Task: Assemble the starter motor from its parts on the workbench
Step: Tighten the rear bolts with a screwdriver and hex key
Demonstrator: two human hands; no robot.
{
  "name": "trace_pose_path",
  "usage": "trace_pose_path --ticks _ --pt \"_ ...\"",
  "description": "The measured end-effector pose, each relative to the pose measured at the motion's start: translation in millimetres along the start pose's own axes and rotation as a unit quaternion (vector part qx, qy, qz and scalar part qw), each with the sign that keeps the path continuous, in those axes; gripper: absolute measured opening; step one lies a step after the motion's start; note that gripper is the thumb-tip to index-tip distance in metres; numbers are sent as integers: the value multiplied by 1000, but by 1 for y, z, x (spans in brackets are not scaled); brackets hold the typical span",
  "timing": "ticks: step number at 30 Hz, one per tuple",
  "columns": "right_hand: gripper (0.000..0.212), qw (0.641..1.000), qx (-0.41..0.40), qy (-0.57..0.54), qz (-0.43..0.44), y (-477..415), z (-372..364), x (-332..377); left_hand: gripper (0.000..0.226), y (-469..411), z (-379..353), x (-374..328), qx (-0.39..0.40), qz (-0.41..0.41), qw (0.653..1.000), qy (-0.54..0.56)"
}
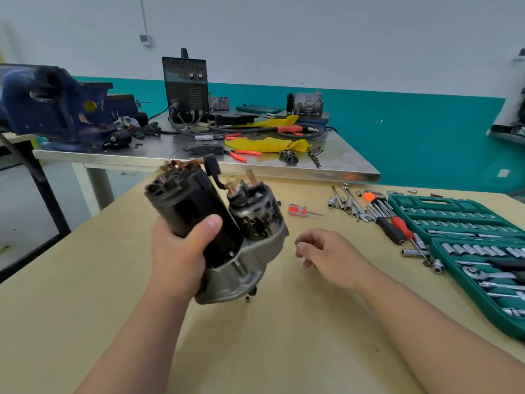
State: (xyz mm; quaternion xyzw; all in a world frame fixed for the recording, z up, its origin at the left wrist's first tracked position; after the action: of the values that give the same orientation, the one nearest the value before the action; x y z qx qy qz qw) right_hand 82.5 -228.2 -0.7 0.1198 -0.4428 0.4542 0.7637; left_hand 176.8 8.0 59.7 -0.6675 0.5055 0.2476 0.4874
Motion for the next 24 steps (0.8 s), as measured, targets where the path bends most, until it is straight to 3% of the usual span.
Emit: trace_pose_path --ticks 2,5,11,14,18,24 --pt "11 999 9 37 10 -6 -7 6 28 -20 25 -4 -44 2 999 29" --pt "13 999 30 7 19 -15 -14 32 36 -52 60 -6 -49 13 998 45" --pt "18 985 105 -106 87 -30 -44 154 46 -66 76 4 66 23 998 2" --pt "28 976 173 -85 106 -26 -67 200 44 -60 59 -2 137 -2 990 -16" --pt "18 968 203 -21 147 -25 -75 221 45 -55 50 -7 175 -2 984 -29" --pt "19 962 223 -125 97 -30 -61 229 41 -56 51 -6 168 3 984 -53"
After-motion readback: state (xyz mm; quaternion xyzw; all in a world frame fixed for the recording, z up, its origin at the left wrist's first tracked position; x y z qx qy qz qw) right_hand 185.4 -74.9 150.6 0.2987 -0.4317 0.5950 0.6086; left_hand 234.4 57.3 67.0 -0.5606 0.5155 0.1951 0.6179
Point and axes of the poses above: each hand's wrist, its own y-axis away from the middle knuckle, its own z-axis out of the back of the hand, x = y × z, the point moved 9 cm from there along -y, towards the middle knuckle, and after that the axes turned 14 degrees about -x, right-handed, at the moved point
